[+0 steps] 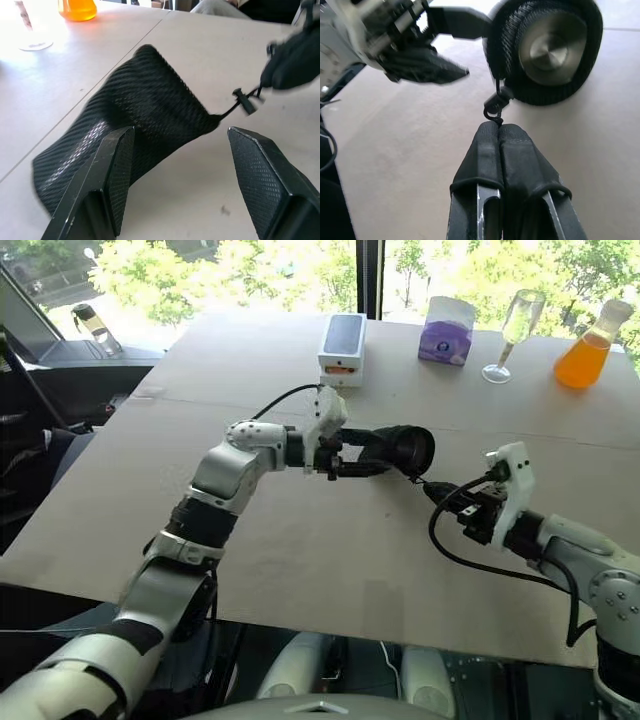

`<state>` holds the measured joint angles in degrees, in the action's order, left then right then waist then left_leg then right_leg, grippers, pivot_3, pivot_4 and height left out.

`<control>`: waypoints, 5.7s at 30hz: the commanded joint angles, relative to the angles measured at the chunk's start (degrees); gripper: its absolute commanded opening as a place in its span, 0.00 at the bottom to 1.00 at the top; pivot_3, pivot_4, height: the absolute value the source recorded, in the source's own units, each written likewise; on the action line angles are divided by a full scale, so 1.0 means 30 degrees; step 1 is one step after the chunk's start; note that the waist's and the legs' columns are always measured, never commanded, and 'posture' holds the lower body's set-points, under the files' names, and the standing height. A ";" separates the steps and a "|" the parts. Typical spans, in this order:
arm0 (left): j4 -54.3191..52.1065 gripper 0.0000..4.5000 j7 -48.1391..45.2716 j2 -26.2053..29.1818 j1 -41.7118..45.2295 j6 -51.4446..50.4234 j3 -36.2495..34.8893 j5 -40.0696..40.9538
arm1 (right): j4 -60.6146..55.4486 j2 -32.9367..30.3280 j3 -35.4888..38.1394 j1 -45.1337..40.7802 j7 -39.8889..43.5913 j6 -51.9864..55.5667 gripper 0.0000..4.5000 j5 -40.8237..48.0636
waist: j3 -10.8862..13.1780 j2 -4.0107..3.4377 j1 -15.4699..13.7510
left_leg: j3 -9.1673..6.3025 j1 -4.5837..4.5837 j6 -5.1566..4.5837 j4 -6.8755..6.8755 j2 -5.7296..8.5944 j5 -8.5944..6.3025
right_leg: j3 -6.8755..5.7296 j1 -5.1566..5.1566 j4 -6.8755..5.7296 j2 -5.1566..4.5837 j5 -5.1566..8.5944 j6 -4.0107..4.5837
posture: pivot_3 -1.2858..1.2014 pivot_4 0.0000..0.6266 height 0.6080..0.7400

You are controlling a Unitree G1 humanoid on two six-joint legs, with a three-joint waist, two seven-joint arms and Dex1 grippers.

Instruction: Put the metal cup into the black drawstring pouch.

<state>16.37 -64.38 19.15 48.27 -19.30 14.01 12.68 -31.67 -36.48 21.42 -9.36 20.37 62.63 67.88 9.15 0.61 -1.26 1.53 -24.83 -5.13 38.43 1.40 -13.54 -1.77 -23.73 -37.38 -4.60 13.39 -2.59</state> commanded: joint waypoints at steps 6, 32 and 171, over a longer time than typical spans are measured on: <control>-0.2338 0.68 0.1170 -0.1053 -0.0568 0.4692 0.0041 -0.1000 | 0.0898 -0.2216 0.0601 -0.2851 -0.0729 -0.0116 0.00 0.3695 | 0.0000 -0.0001 -0.0009 | 0.0006 -0.0037 -0.0064 -0.0007 0.0003 -0.0040 | -0.0016 0.0022 0.0122 -0.0010 -0.0009 -0.0016 | 0.52 0.24 1.00; -0.4030 0.49 0.1167 -0.2344 -0.0641 0.3191 0.0398 0.0183 | 0.1228 -0.4247 -0.0733 -0.3995 -0.1632 -0.0676 0.00 0.5537 | -0.0001 -0.0001 0.0114 | 0.0007 -0.0042 -0.0088 0.0004 0.0002 -0.0049 | -0.0043 0.0058 0.0154 0.0035 -0.0021 -0.0042 | 0.52 0.24 1.00; 0.1939 0.00 0.3469 -0.3587 0.0376 0.3873 0.0401 -0.1703 | 0.1407 0.1453 0.1168 -0.9577 -0.7423 -0.7478 0.02 0.3902 | -0.0010 -0.0013 0.0134 | 0.0100 0.0003 -0.0096 0.0048 -0.0006 -0.0051 | 0.0057 0.0056 0.0089 0.0153 -0.0045 -0.0082 | 0.52 0.24 1.00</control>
<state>19.36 -53.70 7.41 50.62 -6.84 13.10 10.15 -25.40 -31.52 18.55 -33.98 -1.20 46.29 76.66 9.12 0.57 -0.86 1.83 -24.82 -5.42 38.57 1.39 -13.69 -1.61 -23.56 -37.11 -4.14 13.25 -2.83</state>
